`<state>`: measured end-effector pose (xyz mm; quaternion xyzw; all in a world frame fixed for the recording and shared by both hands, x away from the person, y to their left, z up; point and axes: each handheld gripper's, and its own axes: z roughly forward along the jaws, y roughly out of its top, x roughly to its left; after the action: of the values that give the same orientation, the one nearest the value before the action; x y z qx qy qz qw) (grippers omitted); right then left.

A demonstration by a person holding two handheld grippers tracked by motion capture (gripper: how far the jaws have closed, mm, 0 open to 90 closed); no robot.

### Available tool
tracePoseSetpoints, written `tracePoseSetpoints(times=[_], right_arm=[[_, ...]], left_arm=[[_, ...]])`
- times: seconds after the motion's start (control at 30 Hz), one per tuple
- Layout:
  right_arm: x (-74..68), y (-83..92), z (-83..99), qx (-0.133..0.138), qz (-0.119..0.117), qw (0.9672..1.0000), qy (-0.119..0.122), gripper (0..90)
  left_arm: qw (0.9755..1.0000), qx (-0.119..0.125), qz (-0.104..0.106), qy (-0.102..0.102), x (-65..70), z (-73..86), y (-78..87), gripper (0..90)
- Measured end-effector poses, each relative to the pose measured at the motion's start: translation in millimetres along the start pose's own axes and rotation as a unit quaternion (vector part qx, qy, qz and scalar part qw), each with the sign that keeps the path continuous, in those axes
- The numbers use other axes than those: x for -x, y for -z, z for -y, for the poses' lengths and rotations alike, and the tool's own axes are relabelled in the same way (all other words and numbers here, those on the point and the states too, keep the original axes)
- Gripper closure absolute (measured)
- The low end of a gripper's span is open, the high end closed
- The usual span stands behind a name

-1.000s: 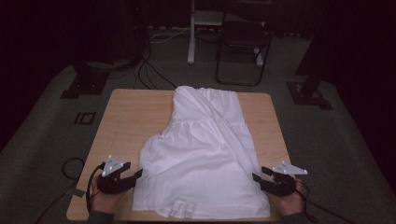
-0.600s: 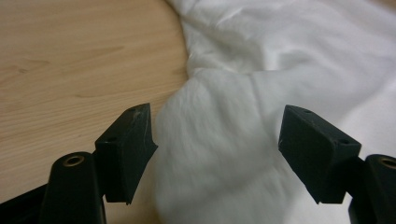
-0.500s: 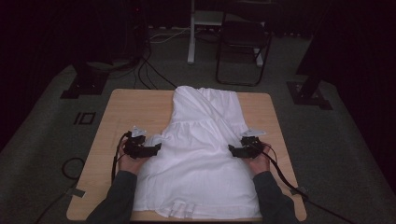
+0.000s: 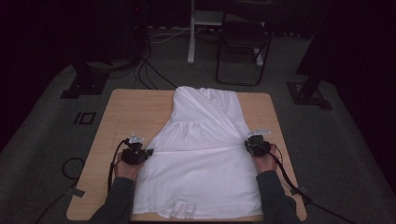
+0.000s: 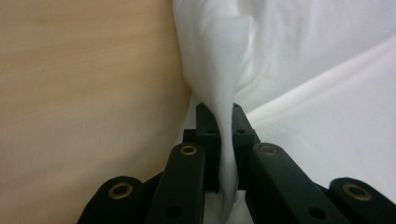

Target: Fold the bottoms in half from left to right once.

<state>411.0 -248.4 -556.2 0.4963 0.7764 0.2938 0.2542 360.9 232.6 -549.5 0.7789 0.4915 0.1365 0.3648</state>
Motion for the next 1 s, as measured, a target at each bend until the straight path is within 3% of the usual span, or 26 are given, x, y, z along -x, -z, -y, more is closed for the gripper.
tracePoseSetpoints(times=[0.13,0.33,0.47,0.53,0.63,0.77,0.83,0.9,1.0], right_arm=[[6.2,10.8,15.3,0.009,-0.028,0.9989,-0.036,85.1],[-2.3,40.4,44.9,0.005,-0.055,0.9982,-0.02,86.8],[-4.7,57.3,60.8,-0.004,-0.076,0.9968,-0.025,86.2],[-3.4,62.2,65.0,-0.007,-0.067,0.9973,-0.03,80.3],[6.4,64.8,66.4,0.0,-0.032,0.9979,-0.057,69.0],[15.7,68.4,57.5,0.013,-0.02,0.9962,-0.083,57.0],[18.4,73.1,47.6,0.035,-0.029,0.9956,-0.082,52.6],[18.4,76.6,34.7,0.061,-0.064,0.9935,-0.071,48.6],[11.2,73.5,13.1,0.075,-0.092,0.9918,-0.047,47.1]], left_arm=[[0.9999,0.005,0.015,0.007,4.6,21.1,15.8,87.5],[0.9997,-0.011,0.021,-0.002,24.3,46.6,39.7,87.5],[0.9995,-0.02,0.025,-0.006,31.2,61.2,51.4,87.3],[0.9995,-0.024,0.018,-0.007,31.6,62.8,54.1,86.1],[0.9997,-0.014,0.015,-0.009,29.1,61.0,57.7,70.3],[0.9996,0.024,0.002,-0.012,24.1,53.1,69.4,52.7],[0.9988,0.048,0.0,-0.004,18.7,43.3,75.4,49.8],[0.998,0.063,-0.007,-0.001,13.6,29.3,76.2,47.1],[0.9977,0.067,-0.007,0.004,8.2,4.5,65.7,46.4]])
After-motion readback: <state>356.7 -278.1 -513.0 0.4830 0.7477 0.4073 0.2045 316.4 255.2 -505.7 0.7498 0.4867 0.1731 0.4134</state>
